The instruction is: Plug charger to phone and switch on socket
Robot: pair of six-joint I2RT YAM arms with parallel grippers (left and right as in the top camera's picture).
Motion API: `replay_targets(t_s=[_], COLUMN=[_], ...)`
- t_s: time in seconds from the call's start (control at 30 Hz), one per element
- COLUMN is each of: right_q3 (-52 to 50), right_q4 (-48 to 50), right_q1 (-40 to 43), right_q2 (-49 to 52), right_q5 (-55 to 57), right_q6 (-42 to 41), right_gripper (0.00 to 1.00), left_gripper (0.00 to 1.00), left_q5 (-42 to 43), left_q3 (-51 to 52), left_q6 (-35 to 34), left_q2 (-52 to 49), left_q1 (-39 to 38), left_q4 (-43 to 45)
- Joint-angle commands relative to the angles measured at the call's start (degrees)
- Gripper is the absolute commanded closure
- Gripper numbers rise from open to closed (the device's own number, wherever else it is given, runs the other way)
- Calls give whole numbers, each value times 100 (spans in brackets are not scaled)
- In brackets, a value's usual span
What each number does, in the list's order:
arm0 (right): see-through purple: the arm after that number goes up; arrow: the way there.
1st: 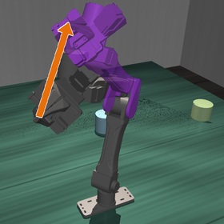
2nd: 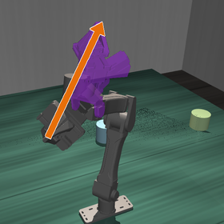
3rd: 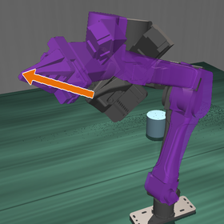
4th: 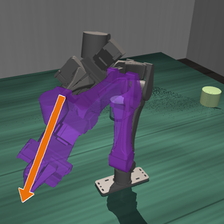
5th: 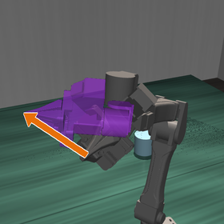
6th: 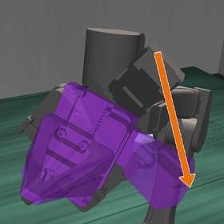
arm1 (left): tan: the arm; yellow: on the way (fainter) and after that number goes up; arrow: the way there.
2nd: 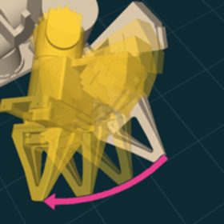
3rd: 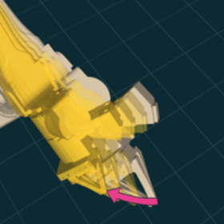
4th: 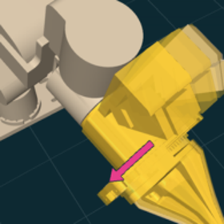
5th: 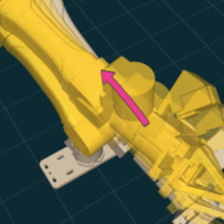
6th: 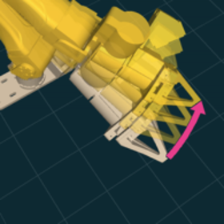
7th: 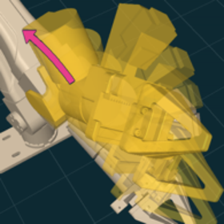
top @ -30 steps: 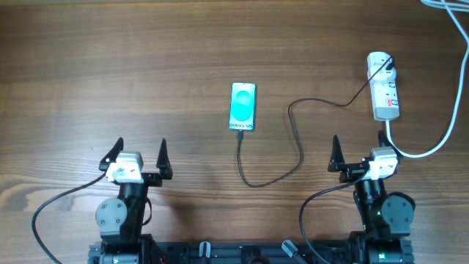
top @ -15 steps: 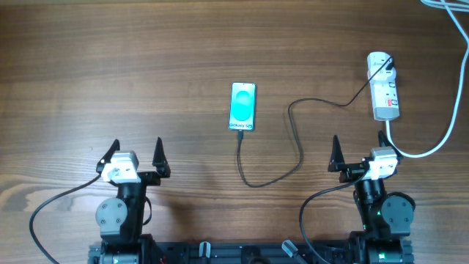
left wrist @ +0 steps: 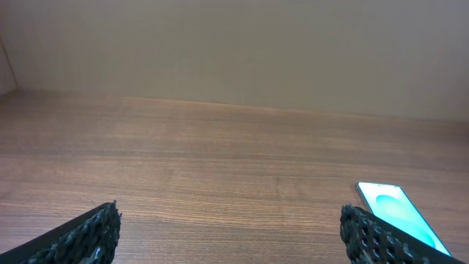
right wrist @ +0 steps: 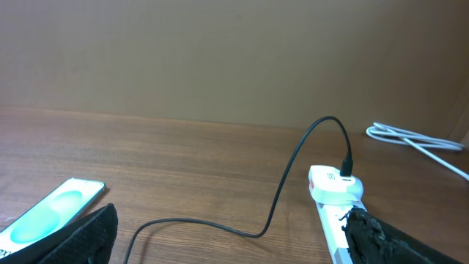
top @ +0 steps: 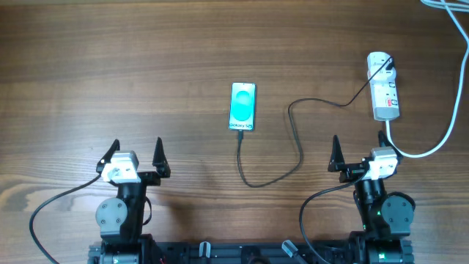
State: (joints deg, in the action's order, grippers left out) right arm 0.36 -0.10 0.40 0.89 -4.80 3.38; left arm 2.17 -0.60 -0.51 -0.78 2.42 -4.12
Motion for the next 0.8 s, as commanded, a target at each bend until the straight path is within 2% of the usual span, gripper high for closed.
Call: replay_targets(t_s=[0.0, 0.77], right_q3=[-7, -7], right_q4=[15, 15], right_q1=[-22, -22], right_q2=[-68, -68], right_q5=[92, 92], right_q6=[107, 111], right_gripper=[0, 0], left_gripper=[0, 0], left_q5=[-50, -33], left_q3=[28, 28], left_q6=[118, 177], left_q2=[61, 61], left_q1=[-7, -205], left_q4=[-46, -28])
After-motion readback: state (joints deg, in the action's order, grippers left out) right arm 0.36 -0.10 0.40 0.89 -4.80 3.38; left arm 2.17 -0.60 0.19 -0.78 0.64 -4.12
